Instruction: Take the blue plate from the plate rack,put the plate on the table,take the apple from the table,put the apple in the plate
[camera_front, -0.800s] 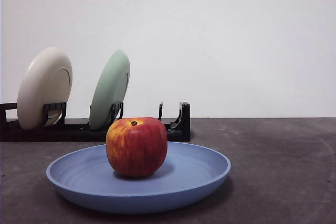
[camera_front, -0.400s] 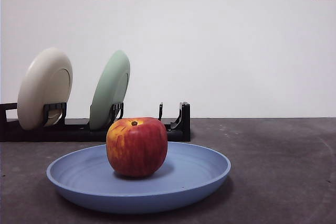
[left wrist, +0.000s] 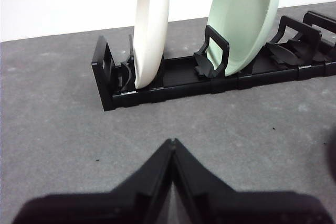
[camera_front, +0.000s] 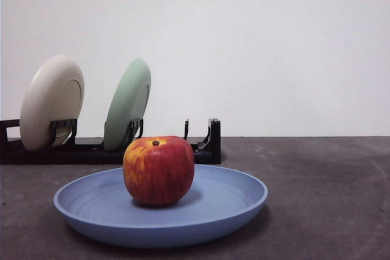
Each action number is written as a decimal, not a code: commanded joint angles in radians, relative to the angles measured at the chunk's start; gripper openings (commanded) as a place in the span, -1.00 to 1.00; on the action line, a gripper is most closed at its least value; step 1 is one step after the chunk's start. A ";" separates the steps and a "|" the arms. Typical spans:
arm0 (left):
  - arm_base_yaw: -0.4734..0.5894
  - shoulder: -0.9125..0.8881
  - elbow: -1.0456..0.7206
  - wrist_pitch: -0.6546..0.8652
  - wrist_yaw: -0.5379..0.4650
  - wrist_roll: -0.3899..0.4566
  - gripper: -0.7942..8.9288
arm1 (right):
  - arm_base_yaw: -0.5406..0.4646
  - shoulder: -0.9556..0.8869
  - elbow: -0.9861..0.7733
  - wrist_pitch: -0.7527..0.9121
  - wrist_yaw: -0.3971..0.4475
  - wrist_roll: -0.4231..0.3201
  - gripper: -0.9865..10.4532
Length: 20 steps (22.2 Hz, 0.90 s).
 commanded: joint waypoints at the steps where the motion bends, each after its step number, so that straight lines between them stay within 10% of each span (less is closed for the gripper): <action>1: 0.004 0.008 -0.010 0.007 -0.002 -0.011 -0.84 | 0.000 0.004 0.001 0.004 0.000 0.006 -0.82; 15: 0.004 0.040 -0.010 0.008 -0.002 -0.011 -0.84 | -0.005 0.004 0.001 0.016 0.091 -0.005 -0.82; 20: 0.004 0.042 -0.010 0.007 -0.002 -0.011 -0.84 | -0.061 -0.006 0.000 0.212 0.179 -0.302 -0.82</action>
